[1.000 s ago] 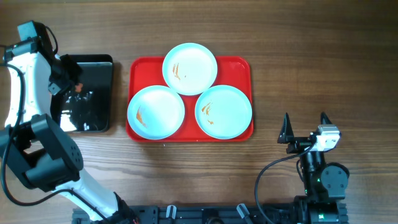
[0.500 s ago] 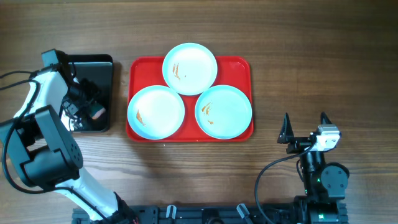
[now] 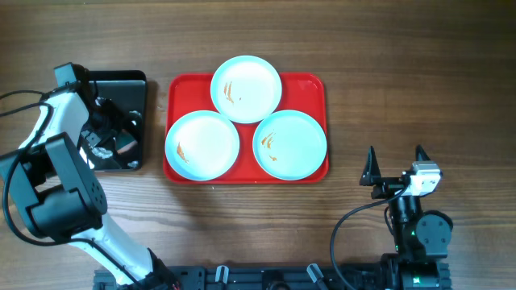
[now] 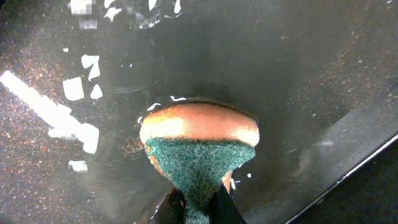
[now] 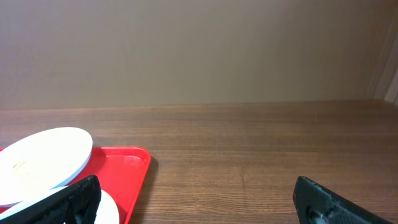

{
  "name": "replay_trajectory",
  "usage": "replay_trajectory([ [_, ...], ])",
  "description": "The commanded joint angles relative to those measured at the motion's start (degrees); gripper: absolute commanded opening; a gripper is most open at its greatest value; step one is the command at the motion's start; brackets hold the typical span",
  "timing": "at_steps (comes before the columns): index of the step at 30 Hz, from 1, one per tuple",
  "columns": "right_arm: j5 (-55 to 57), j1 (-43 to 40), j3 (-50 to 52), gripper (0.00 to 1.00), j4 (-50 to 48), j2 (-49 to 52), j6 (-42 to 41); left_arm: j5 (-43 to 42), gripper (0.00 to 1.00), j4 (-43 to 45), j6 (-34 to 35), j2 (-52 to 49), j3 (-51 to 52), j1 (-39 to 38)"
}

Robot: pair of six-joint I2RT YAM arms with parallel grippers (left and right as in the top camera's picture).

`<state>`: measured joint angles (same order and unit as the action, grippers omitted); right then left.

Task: Clean dirty plates on tray and stack at the side
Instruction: 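Grasp the green-and-yellow sponge with the left gripper and lift it, then reach the right gripper to the rim of the left plate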

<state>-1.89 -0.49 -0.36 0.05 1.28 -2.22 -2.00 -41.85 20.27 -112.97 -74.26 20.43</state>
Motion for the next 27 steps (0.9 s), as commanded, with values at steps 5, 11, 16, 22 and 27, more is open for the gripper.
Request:
replay_trajectory([
  [5,-0.7,-0.2,0.1,1.0,-0.2,-0.3,0.7,-4.0,0.04,-5.2,0.1,15.2,-2.3,0.2],
  [11,0.5,-0.2,0.1,1.0,-2.1,-0.3,0.5,-4.0,0.04,-5.5,-0.5,16.5,-0.9,0.2],
  [16,-17.6,-0.2,0.1,1.0,-4.2,-0.2,-30.2,-5.1,0.04,-5.5,-0.3,15.9,0.2,0.3],
  [22,-16.5,-0.2,-0.1,0.99,-23.5,0.1,-66.6,-4.1,0.04,-5.1,-0.6,16.0,0.2,0.3],
  [27,-23.1,-0.2,-26.0,1.0,-5.2,16.1,-39.3,-4.0,0.04,-5.2,-0.5,15.9,0.2,0.3],
])
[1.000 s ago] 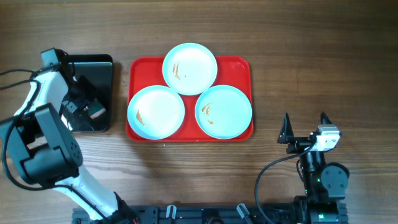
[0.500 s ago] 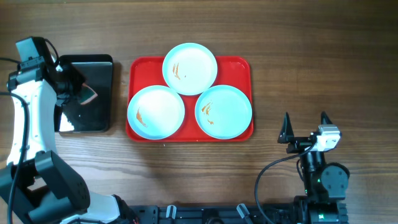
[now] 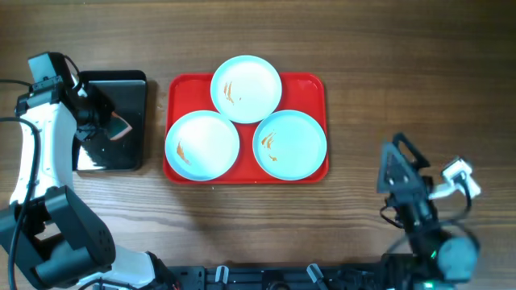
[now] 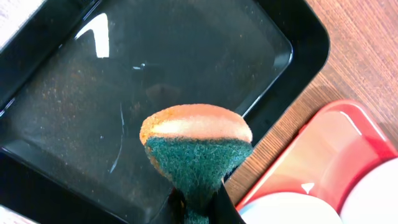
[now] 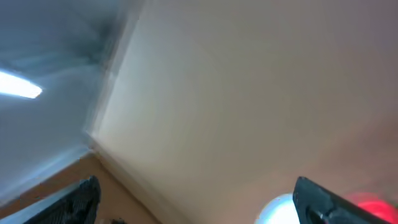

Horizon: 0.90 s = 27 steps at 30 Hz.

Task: Clean dirty plates on tray and stack at the side
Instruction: 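Reach the right gripper to the rim of the left plate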

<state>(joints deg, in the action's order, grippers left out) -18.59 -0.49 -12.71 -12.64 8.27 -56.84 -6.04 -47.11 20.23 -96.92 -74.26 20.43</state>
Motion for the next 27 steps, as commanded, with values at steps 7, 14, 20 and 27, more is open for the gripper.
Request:
replay_trajectory([
  [7,-18.2,6.6,-66.5,1.0,60.7,57.5,50.6,-0.1,0.04,0.1,-0.3,-0.1,0.2,0.3],
  [14,-4.6,29.5,-88.8,1.0,75.5,91.2,53.6,-0.2,0.04,-0.3,-0.3,-0.1,0.2,0.3],
  [20,-11.5,34.5,-88.8,0.63,65.6,109.0,43.5,-0.2,0.04,-1.9,-0.4,-0.1,0.2,0.3],
  [27,-6.0,36.7,-88.8,0.49,63.4,121.8,41.4,-5.1,0.04,-2.0,-0.9,-0.1,0.2,0.3],
])
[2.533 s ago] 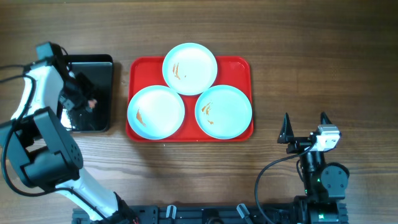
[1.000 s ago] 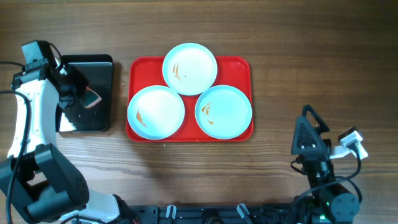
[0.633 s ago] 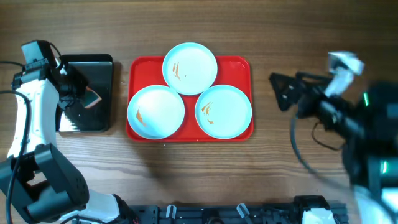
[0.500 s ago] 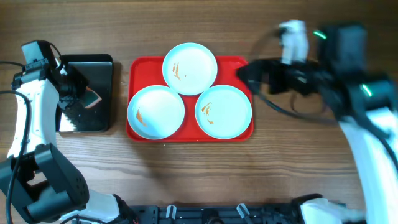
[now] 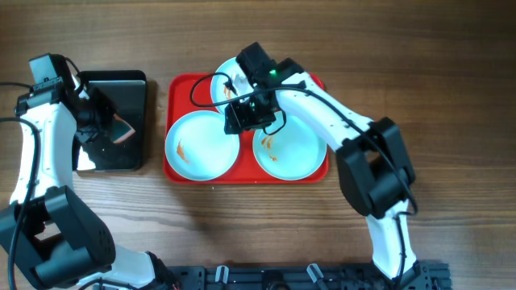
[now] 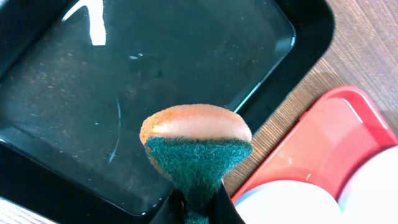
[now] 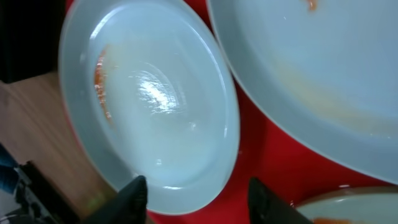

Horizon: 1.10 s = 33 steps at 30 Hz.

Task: Clean dirty plates on tray and stack at the side
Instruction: 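Reach the right gripper to the rim of the left plate, then scrub the left plate with the sponge in the left gripper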

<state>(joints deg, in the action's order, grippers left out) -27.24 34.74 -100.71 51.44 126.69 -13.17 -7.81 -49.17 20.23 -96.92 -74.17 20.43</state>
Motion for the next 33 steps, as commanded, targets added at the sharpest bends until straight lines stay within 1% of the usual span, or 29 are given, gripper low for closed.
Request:
replay_trajectory([
  [1,2.9,1.9,-0.8,0.49,-1.7,4.3,-2.4,-5.3,0.04,0.1,-3.2,-0.1,0.1,0.3],
  [2,2.9,2.4,-0.8,0.49,-2.7,4.8,-2.5,-7.1,0.04,0.2,-4.8,-0.1,0.1,0.3],
  [4,4.6,3.1,-0.8,0.48,-3.4,5.1,-4.4,-9.5,0.04,0.0,-5.1,-0.1,0.1,0.3],
  [7,12.4,4.4,-0.8,0.47,-3.3,5.1,-6.6,-13.4,0.04,-1.3,-5.1,0.0,0.1,0.1],
  [8,13.4,4.5,-0.8,0.42,-3.3,5.1,-6.7,-13.7,0.04,-1.5,-5.1,0.0,0.1,-0.3],
  [9,14.0,4.5,-0.8,0.33,-3.3,5.1,-7.3,-13.6,0.04,-2.1,-5.3,0.0,0.1,-1.2],
  [11,14.0,4.5,-0.6,0.2,-3.3,5.1,-8.1,-13.6,0.04,-3.1,-6.6,0.0,0.1,-3.4],
  [14,14.0,4.5,0.6,0.15,-4.1,5.1,-8.2,-13.6,0.04,-3.8,-6.6,-0.1,0.2,-7.3],
  [18,14.4,4.5,1.8,0.05,-4.7,5.1,-10.2,-12.0,0.04,-5.2,-6.3,-0.2,0.3,-13.1],
  [19,14.9,4.5,1.8,0.04,-4.7,5.1,-11.3,-11.9,0.04,-5.1,-6.3,-0.2,0.6,-14.5],
  [22,15.3,4.3,1.8,0.04,-5.0,5.1,-12.7,-11.9,0.04,-3.3,-3.2,-0.5,3.6,-18.7],
  [24,15.3,4.3,1.8,0.04,-5.1,5.1,-12.7,-11.9,0.04,0.5,-2.7,-0.5,6.9,-21.0],
  [26,15.3,4.3,1.8,0.04,-5.1,5.1,-12.8,-11.9,0.04,4.6,0.4,-0.5,10.7,-23.0],
  [32,15.9,4.3,1.8,0.04,-5.2,5.1,-14.3,-9.5,0.04,9.2,1.6,-0.5,15.1,-23.9],
  [33,15.9,4.3,1.8,0.04,-5.3,5.1,-14.5,-9.5,0.04,9.6,3.4,-0.5,15.5,-24.0],
])
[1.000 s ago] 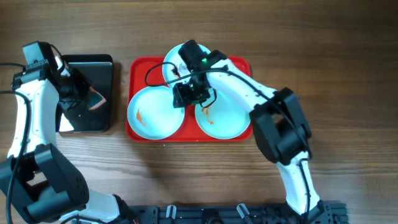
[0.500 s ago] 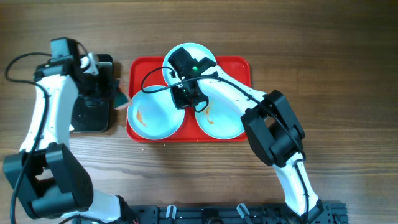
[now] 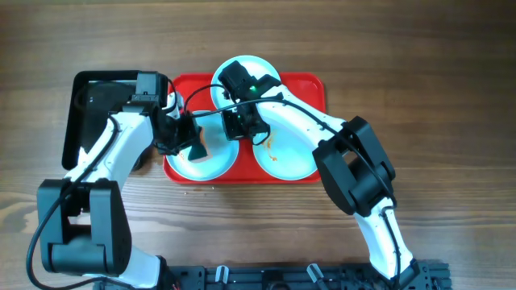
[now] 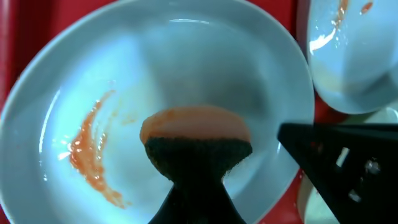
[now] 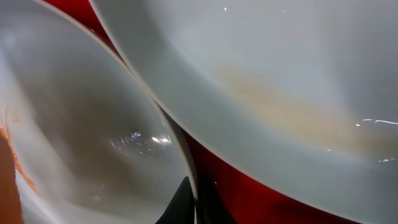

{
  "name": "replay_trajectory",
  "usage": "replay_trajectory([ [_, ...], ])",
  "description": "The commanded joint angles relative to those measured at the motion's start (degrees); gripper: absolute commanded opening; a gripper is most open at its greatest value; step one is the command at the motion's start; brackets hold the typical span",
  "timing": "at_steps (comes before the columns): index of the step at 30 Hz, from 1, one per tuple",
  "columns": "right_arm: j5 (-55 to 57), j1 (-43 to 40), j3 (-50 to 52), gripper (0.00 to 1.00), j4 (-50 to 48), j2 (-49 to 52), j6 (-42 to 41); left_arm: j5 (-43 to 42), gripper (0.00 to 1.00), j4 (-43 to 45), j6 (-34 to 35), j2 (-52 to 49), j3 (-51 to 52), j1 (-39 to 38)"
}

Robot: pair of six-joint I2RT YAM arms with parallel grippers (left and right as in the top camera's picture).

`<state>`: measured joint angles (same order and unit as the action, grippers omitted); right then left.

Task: Clean dirty plates on tray and stack at the side
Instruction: 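Scrub the left plate with the sponge in the left gripper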

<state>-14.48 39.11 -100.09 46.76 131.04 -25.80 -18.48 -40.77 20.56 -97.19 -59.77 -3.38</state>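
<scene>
Three white plates smeared with orange sauce lie on a red tray (image 3: 314, 84). My left gripper (image 3: 193, 145) is shut on an orange-and-green sponge (image 4: 196, 134) held over the middle of the front-left plate (image 3: 219, 157). That plate's orange stain (image 4: 90, 158) lies just left of the sponge. My right gripper (image 3: 242, 125) is shut on the same plate's right rim (image 5: 186, 168), one finger inside and one outside. The back plate (image 3: 262, 72) and the front-right plate (image 3: 294, 149) lie untouched.
A black tray (image 3: 97, 89) holding water stands left of the red tray, partly under my left arm. Both arms cross above the red tray. Bare wooden table (image 3: 435, 121) extends to the right and front.
My left gripper has moved with the sponge from above the black tray to over the front-left plate. My right gripper, open beside that plate's rim before, is now shut on it.
At first the sponge was down in the black tray's water and my right arm sat parked, open, at the front right. Then the sponge hung above the black tray while the right gripper reached the plates. Now both grippers are at the front-left plate.
</scene>
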Motion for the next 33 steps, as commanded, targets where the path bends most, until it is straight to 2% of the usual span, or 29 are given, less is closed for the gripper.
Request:
replay_trajectory([
  [1,3.2,-0.1,1.2,0.04,-0.7,0.8,-2.3,1.2,0.04,1.7,5.3,-0.2,1.6,-0.2],
  [9,3.5,-0.1,1.2,0.04,-0.6,0.8,-2.9,1.4,0.04,9.9,6.9,-0.2,8.5,-2.6],
  [12,3.6,-0.1,1.2,0.04,0.0,0.8,-2.8,9.3,0.04,10.2,6.9,-0.2,10.1,-2.6],
  [13,3.6,-0.1,1.2,0.04,0.3,0.8,-2.8,14.3,0.04,9.7,6.7,-0.2,10.4,-2.6],
  [17,3.6,-0.1,1.2,0.04,0.4,0.8,-2.8,22.9,0.04,9.8,4.9,-0.2,10.4,-2.6],
  [26,3.6,-0.1,1.2,0.04,0.5,0.8,-2.7,32.8,0.04,9.7,2.1,0.2,9.1,-2.6],
  [31,4.5,-0.1,1.2,0.04,0.9,0.8,-2.9,32.7,0.04,6.7,2.2,1.3,6.3,-2.6],
  [33,4.5,-0.1,1.2,0.04,0.9,0.8,-2.9,28.9,0.04,5.1,2.1,2.2,4.5,-2.6],
])
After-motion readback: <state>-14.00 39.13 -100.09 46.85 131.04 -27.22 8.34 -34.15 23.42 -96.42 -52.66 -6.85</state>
